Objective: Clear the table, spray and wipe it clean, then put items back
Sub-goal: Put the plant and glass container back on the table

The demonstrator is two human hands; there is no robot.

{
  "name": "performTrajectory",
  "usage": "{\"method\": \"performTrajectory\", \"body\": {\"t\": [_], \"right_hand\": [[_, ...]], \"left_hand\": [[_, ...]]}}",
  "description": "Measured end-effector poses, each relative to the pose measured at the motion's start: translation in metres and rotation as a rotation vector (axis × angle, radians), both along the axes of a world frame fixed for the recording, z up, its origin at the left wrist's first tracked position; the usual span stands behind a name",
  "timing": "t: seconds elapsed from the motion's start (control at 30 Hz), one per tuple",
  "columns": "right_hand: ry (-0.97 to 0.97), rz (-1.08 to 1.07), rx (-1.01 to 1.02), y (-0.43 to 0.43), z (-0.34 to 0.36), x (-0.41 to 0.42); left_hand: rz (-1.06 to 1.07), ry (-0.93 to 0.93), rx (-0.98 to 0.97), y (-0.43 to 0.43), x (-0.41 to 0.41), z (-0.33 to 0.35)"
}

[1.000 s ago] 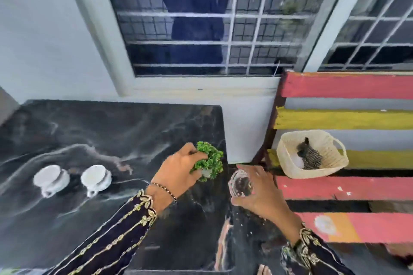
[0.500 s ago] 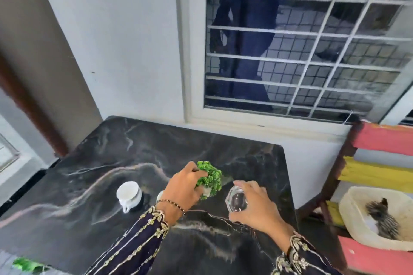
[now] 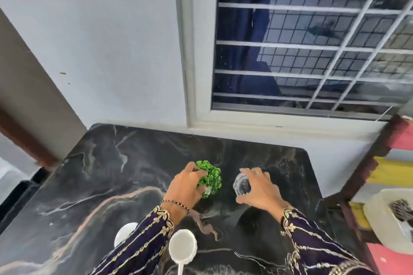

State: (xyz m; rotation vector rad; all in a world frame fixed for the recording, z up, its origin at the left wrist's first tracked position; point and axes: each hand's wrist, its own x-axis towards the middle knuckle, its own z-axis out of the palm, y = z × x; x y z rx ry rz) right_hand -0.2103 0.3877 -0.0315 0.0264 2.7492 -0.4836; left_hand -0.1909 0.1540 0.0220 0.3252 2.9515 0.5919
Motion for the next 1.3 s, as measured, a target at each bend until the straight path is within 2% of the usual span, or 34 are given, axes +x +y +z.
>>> {"method": "performTrajectory", "body": {"t": [0.4,0.57,0.67,0.77,1.1,1.3], "right_hand": [[-0.015,-0.133,0.035,0.003,-0.016,-0.084],[-0.093,-0.167,0.018,-0.001,-0.021,-0.099],[-0.074,-0.177,0.084,-0.012,-0.021,-0.101],[-0.006,-0.100,0.178,-0.032,-0.015,-0.104],[0.025,0.174,-0.075,-0.182,-0.006,-0.114],[0.026,0.173,-0.409,-0.278,-0.013,-0.130]], "left_hand": [[0.062,-0.012,0.076,-0.044,-0.054,-0.014],[0.060,-0.025,0.092,-0.068,-0.072,-0.019],[0.054,-0.024,0.099,-0.082,-0.081,-0.022],[0.062,-0.024,0.095,-0.098,-0.089,-0.023],[0.159,0.013,0.120,-0.170,-0.106,-0.022],[0.259,0.063,0.123,-0.227,-0.124,-0.028]]}}
